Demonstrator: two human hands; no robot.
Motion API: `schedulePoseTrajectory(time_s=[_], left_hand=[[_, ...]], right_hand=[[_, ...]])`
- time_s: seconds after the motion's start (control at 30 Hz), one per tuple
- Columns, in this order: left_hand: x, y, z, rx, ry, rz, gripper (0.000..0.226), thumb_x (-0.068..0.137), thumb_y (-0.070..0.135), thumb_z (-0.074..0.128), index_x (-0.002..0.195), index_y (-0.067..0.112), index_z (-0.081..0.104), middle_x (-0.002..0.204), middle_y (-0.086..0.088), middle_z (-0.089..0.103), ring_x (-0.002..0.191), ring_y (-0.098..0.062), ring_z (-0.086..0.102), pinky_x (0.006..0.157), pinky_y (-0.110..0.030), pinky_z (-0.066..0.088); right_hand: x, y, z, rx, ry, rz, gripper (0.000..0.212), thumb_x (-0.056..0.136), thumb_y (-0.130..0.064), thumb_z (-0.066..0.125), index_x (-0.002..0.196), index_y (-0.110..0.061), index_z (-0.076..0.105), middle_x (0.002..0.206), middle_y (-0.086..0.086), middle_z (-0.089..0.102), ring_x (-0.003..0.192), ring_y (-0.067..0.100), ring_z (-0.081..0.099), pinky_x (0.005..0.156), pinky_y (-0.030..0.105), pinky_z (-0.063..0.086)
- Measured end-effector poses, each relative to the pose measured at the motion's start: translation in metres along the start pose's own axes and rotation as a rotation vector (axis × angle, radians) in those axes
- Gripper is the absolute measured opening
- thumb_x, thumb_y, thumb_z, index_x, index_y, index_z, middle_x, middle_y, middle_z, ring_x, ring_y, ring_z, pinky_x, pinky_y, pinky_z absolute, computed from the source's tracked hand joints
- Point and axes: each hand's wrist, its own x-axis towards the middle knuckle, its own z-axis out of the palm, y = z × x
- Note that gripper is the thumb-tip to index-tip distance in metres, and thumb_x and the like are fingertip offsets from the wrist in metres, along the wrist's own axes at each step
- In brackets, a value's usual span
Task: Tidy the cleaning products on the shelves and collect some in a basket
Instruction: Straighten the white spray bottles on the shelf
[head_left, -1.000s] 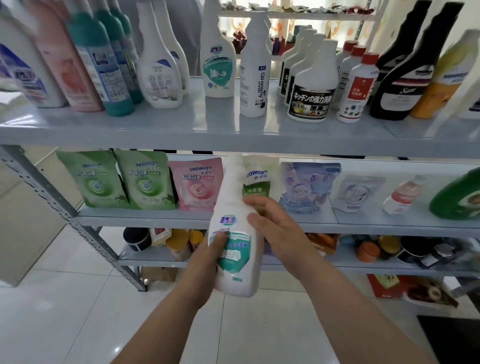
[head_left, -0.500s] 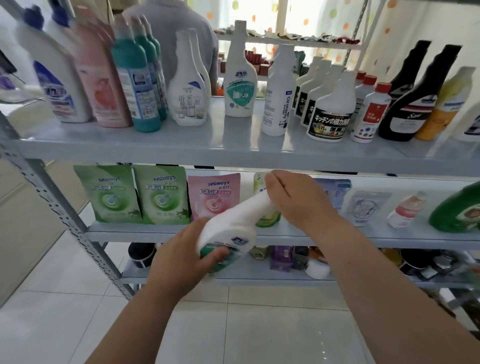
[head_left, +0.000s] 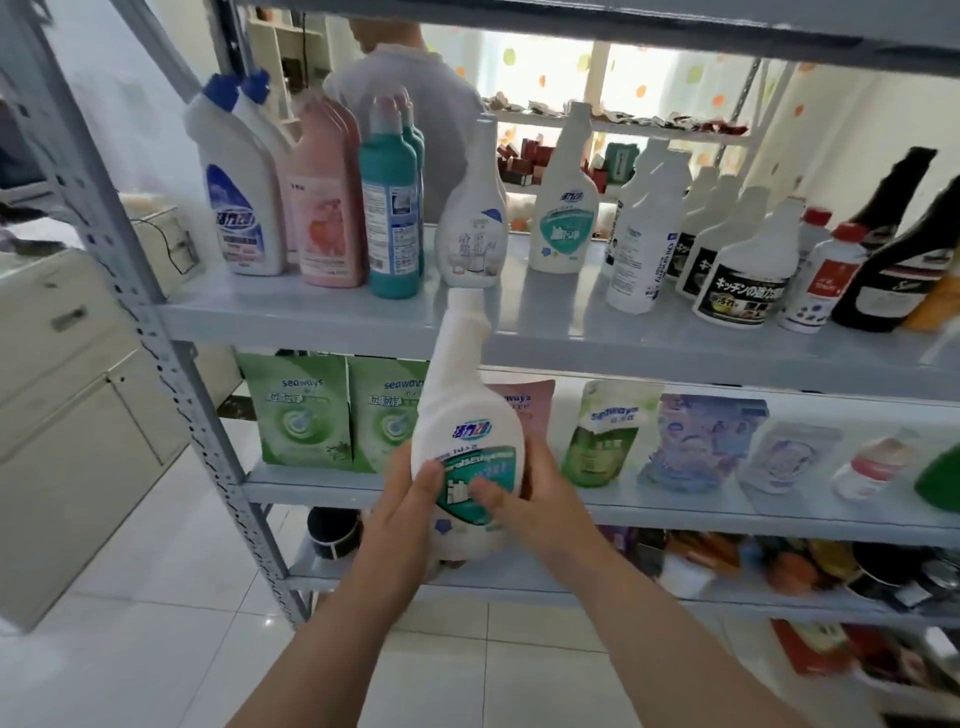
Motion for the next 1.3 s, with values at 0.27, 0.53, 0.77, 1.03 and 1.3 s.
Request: schedulePoseTrajectory(time_s=[0.27,0.53,0.77,1.03,1.3], left_hand=[[0.055,0.050,0.026,0.142,-0.154,0.116,0.041,0.091,0.056,0.037,0.122,0.044,0.061,0.126,-0.004,0.064,0.100,-0.003,0.067,0.080,-0.025,0.060],[0.171,0.086,0.091,0.357,-0.149,0.294,0.063,0.098,0.048,0.046,0.157,0.039,0.028,0.142,0.015,0.047,0.119,0.004,0.052,0.097,-0.023,0.043],[0.280,0.099,0.163,0.494,-0.036,0.325,0.066,0.090,0.025,0.073,0.146,0.030,0.038,0.121,0.017,0.056,0.106,0.003,0.058,0.092,-0.024,0.047],[0.356,0.103,0.202,0.491,0.087,0.167,0.120,0.087,0.032,0.082,0.162,0.013,-0.011,0.162,-0.003,0.035,0.150,-0.024,0.032,0.119,-0.037,0.027],[0.361,0.091,0.203,0.649,0.181,0.186,0.075,0.089,0.033,0.080,0.142,0.009,0.033,0.141,-0.014,0.042,0.124,-0.029,0.052,0.087,-0.029,0.039]], right_hand=[[0.023,-0.033,-0.030,0.116,0.254,-0.120,0.065,0.069,-0.043,0.094,0.119,-0.048,0.054,0.116,-0.011,0.074,0.107,0.013,0.074,0.079,0.032,0.063],[0.074,-0.059,-0.127,0.026,0.565,-0.250,0.060,0.083,-0.012,0.085,0.116,-0.044,0.047,0.101,-0.027,0.073,0.090,-0.001,0.073,0.065,0.016,0.058],[0.111,-0.057,-0.180,0.028,0.604,-0.318,0.065,0.081,-0.014,0.087,0.118,-0.048,0.046,0.112,-0.016,0.072,0.100,0.004,0.073,0.073,0.023,0.061],[0.139,-0.045,-0.204,0.046,0.494,-0.334,0.065,0.080,-0.014,0.088,0.121,-0.043,0.046,0.112,-0.016,0.073,0.102,0.010,0.074,0.077,0.026,0.061],[0.149,-0.041,-0.211,0.029,0.446,-0.368,0.062,0.074,-0.028,0.085,0.105,-0.068,0.049,0.112,-0.020,0.073,0.102,0.008,0.074,0.076,0.025,0.062]])
